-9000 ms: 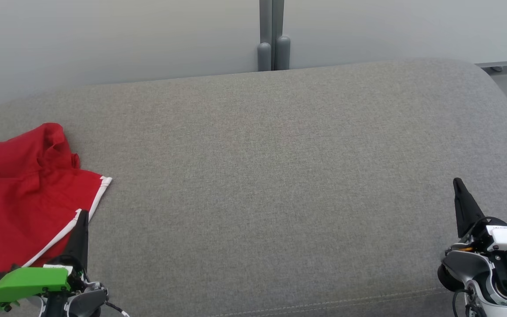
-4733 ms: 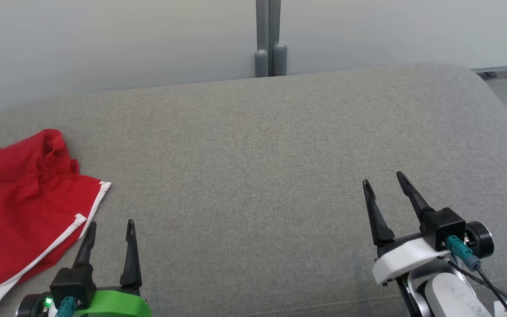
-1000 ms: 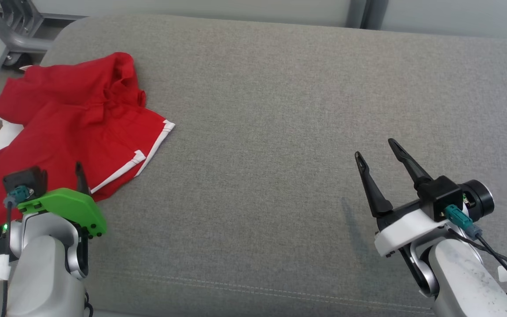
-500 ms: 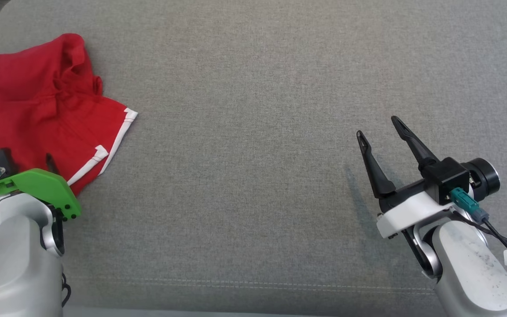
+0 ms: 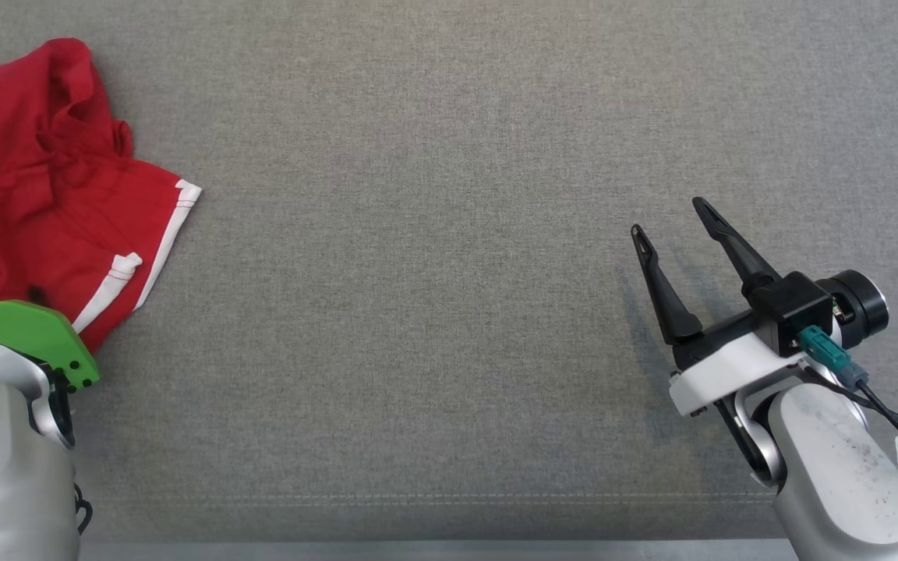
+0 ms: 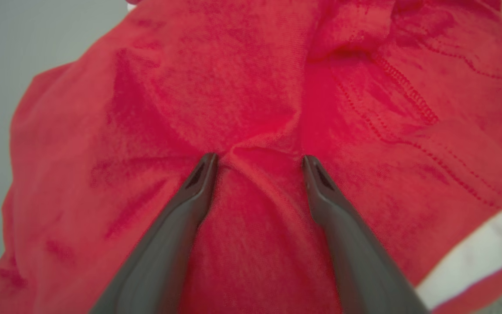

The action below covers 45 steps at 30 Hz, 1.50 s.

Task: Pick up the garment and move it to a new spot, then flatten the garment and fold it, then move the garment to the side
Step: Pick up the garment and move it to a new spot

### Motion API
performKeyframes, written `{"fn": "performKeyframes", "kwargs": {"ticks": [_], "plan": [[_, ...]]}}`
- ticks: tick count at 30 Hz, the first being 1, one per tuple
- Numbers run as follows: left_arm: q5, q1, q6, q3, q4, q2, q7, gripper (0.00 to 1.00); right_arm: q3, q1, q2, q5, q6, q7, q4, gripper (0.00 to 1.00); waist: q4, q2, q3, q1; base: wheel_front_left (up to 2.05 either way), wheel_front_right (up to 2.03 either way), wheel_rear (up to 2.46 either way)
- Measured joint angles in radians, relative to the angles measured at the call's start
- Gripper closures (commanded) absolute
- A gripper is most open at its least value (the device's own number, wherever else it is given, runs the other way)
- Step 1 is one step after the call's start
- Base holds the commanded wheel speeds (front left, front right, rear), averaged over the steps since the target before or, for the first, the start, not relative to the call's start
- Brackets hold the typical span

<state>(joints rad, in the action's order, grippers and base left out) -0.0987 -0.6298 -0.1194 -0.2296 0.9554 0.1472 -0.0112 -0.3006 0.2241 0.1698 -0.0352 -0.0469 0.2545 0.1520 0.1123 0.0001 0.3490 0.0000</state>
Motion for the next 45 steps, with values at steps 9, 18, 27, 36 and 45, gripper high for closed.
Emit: {"fn": "performKeyframes", "kwargs": {"ticks": [9,18,27,36,45], "plan": [[0.037,-0.035,0.000,-0.019,0.057,-0.013,-0.028,1.00,0.006,0.003,0.000,0.000,0.002,0.000,0.004,0.00,-0.005,0.0000,0.004,0.0000,0.00,0.00,0.00],[0.057,-0.048,0.000,-0.024,0.081,-0.040,-0.097,1.00,0.007,0.003,-0.020,-0.010,0.004,0.000,0.014,0.00,0.003,0.0000,-0.034,0.0000,0.00,0.00,0.00],[0.001,-0.059,0.005,-0.046,0.047,-0.072,-0.218,1.00,0.015,0.002,-0.045,-0.028,0.006,0.000,0.033,0.00,0.013,0.0000,-0.095,0.0000,0.00,0.00,0.00],[0.016,-0.059,0.039,-0.001,-0.031,-0.075,-0.237,1.00,0.025,-0.024,-0.061,-0.039,0.015,0.000,0.054,0.00,0.011,0.0000,-0.175,0.0000,0.00,0.00,0.00],[0.023,-0.096,0.097,0.061,-0.150,-0.103,-0.238,1.00,0.036,-0.081,-0.073,-0.064,0.031,0.000,0.077,0.00,-0.027,0.0000,-0.263,0.0000,0.00,0.00,0.00]]}}
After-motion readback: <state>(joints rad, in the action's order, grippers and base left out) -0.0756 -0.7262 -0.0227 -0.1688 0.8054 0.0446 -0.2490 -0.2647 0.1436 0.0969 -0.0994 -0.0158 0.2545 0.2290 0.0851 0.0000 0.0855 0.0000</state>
